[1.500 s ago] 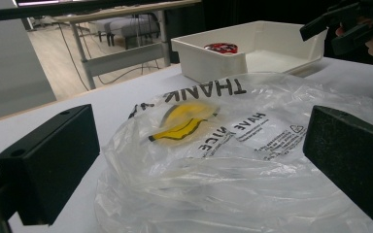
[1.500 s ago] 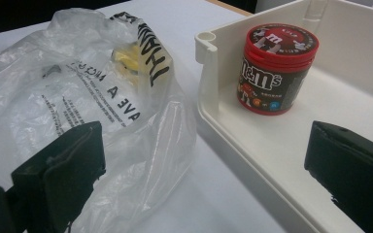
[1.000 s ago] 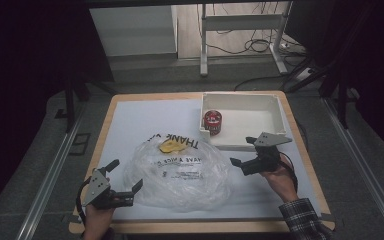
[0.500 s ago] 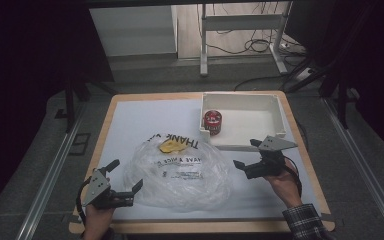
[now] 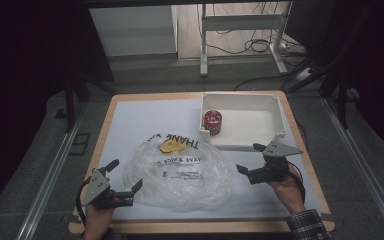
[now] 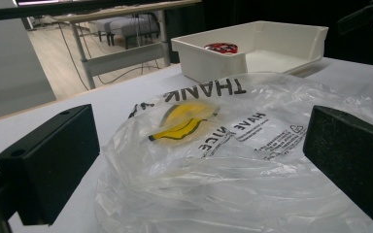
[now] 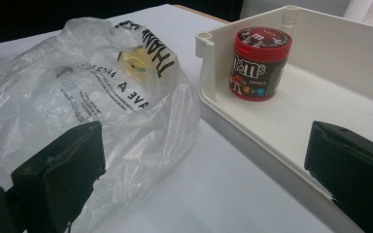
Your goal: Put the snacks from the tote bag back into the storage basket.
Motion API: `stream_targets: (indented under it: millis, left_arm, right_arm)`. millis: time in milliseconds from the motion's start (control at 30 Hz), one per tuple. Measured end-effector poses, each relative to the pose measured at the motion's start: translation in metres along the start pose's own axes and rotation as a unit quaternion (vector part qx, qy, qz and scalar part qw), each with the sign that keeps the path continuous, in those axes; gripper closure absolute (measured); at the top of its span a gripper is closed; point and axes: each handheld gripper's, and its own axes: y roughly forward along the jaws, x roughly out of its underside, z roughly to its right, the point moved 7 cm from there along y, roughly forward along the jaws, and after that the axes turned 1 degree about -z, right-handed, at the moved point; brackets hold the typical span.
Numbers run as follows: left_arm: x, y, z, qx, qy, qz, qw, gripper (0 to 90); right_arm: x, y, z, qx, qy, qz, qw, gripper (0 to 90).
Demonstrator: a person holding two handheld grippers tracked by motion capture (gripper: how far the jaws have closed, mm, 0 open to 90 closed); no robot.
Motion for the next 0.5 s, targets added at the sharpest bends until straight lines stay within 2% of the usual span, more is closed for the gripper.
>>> stream_targets:
  millis: [500]
  left_arm:
    - [0.0,0.0,0.0,0.0,0.0,0.0,1.0,0.0]
  right_arm:
    - [0.008,-0.016,-0.004,0.01,0.002,0.002,0.9999,1.3]
